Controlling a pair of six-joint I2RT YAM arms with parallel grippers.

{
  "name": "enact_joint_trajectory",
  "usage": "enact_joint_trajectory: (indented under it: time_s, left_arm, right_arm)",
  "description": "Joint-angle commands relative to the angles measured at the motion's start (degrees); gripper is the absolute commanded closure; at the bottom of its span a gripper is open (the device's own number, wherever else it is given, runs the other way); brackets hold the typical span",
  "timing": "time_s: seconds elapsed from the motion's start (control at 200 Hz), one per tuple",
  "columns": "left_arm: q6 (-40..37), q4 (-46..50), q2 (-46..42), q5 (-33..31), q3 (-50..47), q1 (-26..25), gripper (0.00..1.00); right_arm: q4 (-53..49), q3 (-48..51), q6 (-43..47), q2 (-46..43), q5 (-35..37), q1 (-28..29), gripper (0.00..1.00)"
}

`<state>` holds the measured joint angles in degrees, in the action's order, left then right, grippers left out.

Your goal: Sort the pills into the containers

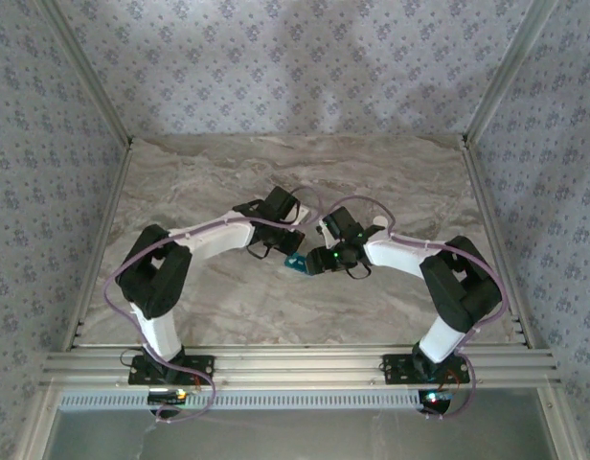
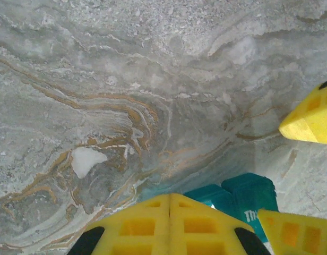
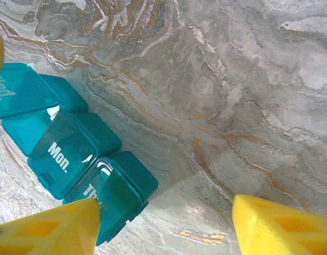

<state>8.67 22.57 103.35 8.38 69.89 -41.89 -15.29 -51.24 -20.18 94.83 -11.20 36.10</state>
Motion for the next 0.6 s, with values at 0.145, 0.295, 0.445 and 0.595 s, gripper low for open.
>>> enact_joint_trajectory:
  time_s: [0.145, 0.295, 0.445, 0.595]
  left_arm:
    - [1.2, 2.3, -3.2, 0.8, -2.1, -0.7, 1.00]
    - [1.1, 3.5, -2.9, 0.9, -2.4, -1.0, 1.00]
    - [1.2, 4.1, -2.2, 0.8, -2.8, -1.0, 1.00]
    - [1.2, 5.0, -1.3, 0.7, -2.5, -1.2, 1.00]
  right_arm:
    - [-0.4, 1.0, -1.2, 0.2, 1.1, -0.6, 0.33]
    - [-0.4, 1.1, -1.2, 0.3, 1.2, -0.6, 0.33]
    - [-0.2, 1.2, -1.3, 0.4, 1.1, -0.7, 0.33]
    - [-0.1, 1.4, -1.5, 0.5, 1.2, -0.7, 0.33]
